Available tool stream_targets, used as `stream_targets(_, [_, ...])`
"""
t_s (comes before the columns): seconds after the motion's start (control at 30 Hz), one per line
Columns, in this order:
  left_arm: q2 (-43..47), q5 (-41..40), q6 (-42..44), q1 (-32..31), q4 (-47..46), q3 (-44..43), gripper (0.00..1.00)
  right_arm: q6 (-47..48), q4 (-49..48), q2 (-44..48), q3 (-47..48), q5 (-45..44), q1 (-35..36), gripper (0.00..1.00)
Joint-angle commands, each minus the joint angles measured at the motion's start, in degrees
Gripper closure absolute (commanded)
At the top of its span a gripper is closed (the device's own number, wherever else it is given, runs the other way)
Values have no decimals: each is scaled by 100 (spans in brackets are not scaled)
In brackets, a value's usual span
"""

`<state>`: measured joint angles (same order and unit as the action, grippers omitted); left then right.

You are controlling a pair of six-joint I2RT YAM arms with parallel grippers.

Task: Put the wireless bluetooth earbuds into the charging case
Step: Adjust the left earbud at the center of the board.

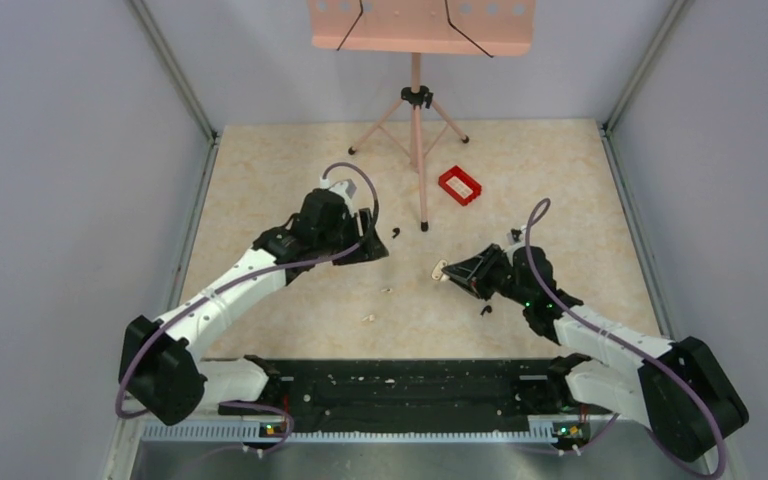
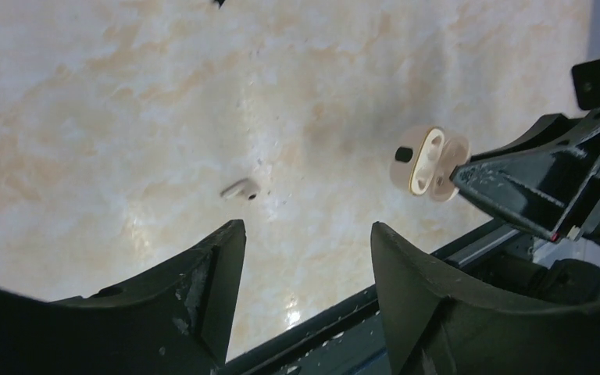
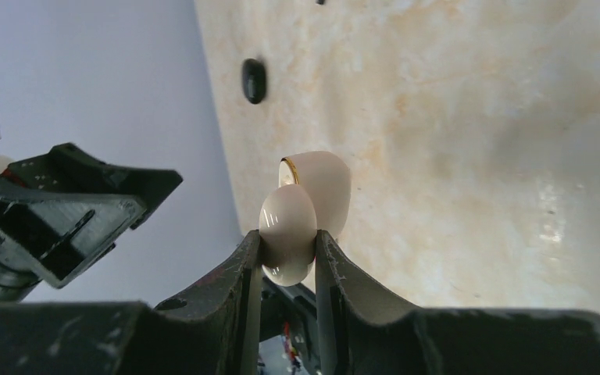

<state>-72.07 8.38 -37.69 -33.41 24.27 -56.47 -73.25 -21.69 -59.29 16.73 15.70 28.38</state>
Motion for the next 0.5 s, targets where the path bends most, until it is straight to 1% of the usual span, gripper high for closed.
stream_targets(0.0, [88,50,163,-16,997,179,36,322,135,-229,250,27,55,100])
stream_targets(0.1, [-227,211,288,-113,1319,323,40,310,21,-297,222,53,58,100])
stream_targets(0.2, [-631,218,407,-420,1473,223,46,329,16,-295,234,77,55,100])
stream_targets(0.33, [-1188,-316,432,-966,1707,-59,53,347,95,-168,249,67,57,100])
stream_targets(0.47, [-1483,-704,394,-1237,1720,-34,61,371,227,-40,277,47,58,100])
